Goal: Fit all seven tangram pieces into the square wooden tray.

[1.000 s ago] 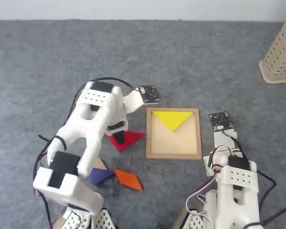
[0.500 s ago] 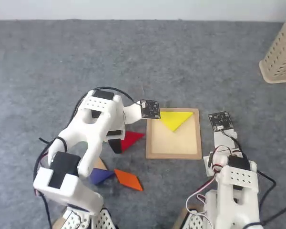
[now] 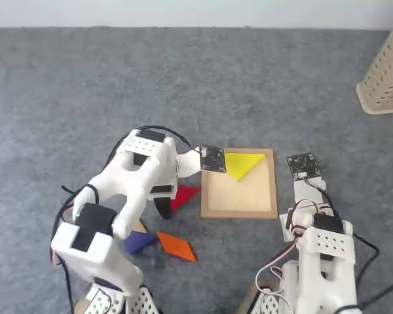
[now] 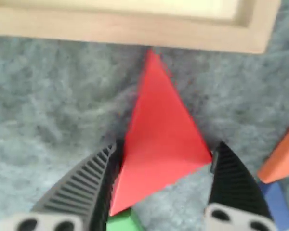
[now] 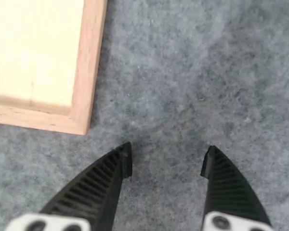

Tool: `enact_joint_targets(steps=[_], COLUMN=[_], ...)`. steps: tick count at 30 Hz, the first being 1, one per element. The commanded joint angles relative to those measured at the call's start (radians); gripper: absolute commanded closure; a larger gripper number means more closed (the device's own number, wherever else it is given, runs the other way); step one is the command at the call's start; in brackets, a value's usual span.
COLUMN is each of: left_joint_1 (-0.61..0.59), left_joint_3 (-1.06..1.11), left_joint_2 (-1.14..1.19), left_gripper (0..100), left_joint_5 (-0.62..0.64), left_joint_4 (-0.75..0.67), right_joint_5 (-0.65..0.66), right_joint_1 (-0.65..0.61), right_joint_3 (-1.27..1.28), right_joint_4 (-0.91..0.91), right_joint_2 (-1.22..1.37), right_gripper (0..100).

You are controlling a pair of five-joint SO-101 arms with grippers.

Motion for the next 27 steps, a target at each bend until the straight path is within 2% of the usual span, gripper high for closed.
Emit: enact_joint_targets(steps=[1,13,17,22,27], left_joint_1=[0.003,0.005,0.006,0.075,0.167], left_joint_3=[-0.019,-0.044,-0.031,0.058,0.219], left_joint_2=[0.003,-0.009,-0.094,-0.264,-0.425], left_gripper=[78,87,89,89,91], left_joint_5=[0.026,0.172,0.199,0.203,0.252], left_joint_4=[0.0,0.003,0.043,0.13,0.155], right_joint_5=[-0.009,-0.009,-0.009,-0.009,-0.009], right_joint_1=[0.005,0.005,0.005,0.005,0.007], right_joint_3=[-0.002,-0.002,-0.002,-0.002,-0.002], right_joint_4=[-0.015,-0.015,-0.015,-0.015,-0.015], right_joint_2=[0.008,0.008,0.008,0.008,0.008], right_gripper=[75.7,75.7,75.7,75.7,75.7])
